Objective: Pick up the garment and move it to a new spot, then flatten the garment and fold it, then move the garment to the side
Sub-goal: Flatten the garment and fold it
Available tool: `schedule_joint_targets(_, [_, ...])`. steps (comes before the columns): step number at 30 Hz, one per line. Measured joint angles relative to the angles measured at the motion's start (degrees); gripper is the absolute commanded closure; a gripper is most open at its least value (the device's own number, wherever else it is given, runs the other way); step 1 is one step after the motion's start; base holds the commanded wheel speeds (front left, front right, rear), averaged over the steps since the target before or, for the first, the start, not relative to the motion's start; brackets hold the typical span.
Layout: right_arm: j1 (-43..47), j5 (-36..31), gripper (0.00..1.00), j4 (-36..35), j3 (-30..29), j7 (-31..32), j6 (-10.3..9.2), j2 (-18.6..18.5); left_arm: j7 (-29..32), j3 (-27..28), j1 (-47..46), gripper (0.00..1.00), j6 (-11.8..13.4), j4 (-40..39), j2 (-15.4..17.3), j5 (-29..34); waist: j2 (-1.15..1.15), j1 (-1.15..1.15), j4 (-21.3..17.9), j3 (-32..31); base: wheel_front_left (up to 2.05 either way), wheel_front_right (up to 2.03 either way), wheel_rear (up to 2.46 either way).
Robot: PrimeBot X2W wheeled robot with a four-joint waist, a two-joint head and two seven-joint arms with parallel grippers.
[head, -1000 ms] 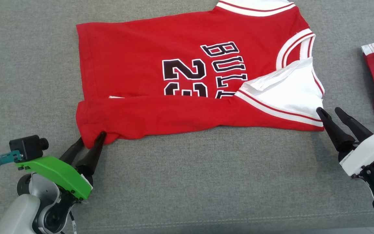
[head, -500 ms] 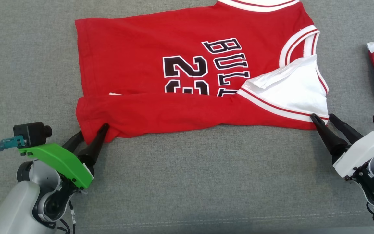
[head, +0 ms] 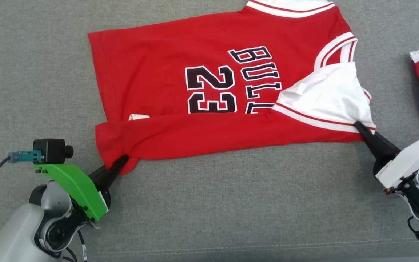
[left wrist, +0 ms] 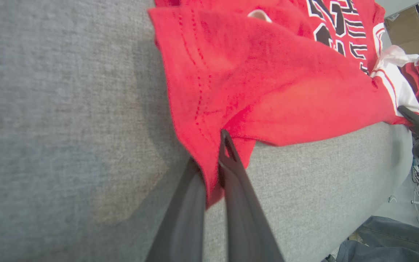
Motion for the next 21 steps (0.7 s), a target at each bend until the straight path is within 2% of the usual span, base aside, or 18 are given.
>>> schedule_joint_targets(7, [2.46,6.20,1.00,-0.03,-3.37,2.64,0.52,-1.60,4.81,-0.52,1.60,1.00,-0.47,-1.65,2.91,-3.42,0.00,0.00,0.95,-2.44,0.00,0.00,0.00])
schedule_joint_targets(13, [10.86,10.81,1.00,-1.07,-5.48,6.73,0.42,-4.31,9.15,-1.11,6.10,1.00,-0.97,-5.89,5.71,-7.09,0.00,0.00,2.01,-5.48,0.00,0.00,0.00])
schedule_joint_targets(21, [19.42,13.25,1.00,-4.82,-6.21,8.68,-0.26,-4.82,10.91,-1.08,14.56,1.00,-0.98,-9.44,7.65,-10.84,0.00,0.00,2.65,-6.54,0.00,0.00,0.00])
